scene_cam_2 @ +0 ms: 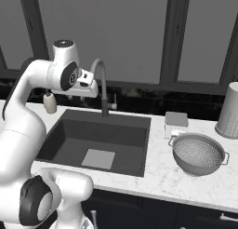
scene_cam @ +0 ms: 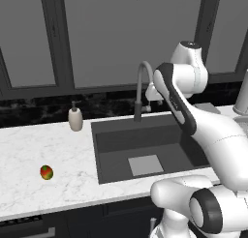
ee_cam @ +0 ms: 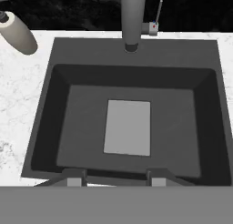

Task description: Put the colander in the sink, put the mango in the colander, and turn on the sink faucet and pour water over the colander.

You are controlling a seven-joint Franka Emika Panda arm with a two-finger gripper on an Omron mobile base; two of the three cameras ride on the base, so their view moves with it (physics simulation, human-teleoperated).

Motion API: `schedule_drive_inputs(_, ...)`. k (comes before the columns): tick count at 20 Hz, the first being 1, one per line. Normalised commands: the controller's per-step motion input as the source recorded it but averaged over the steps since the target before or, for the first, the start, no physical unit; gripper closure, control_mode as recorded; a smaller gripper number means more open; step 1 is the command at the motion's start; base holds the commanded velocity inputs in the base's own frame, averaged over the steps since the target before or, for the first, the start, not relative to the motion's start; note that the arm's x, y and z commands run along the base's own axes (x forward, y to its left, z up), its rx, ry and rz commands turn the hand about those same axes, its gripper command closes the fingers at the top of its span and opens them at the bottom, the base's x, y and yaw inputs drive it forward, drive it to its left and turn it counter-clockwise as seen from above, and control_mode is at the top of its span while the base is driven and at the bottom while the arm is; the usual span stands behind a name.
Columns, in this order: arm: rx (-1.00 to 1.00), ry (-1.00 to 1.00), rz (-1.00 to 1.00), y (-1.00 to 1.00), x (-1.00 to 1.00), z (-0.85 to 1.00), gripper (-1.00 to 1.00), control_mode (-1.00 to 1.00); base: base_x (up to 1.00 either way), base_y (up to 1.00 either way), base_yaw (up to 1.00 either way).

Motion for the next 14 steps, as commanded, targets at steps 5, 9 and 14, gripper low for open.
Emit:
schedule_drive_inputs(5,0.0,0.0,0.0,-0.19,-0.12,0.0,-1.0,-1.0,0.0,0.0,0.0)
schedule_drive_inputs(9,0.0,0.0,0.0,-0.73,-0.37,0.0,-1.0,-1.0,0.0,0.0,0.0)
schedule_drive_inputs(14,0.0,0.0,0.0,-0.93,-0.4,0.0,-1.0,-1.0,0.0,0.0,0.0)
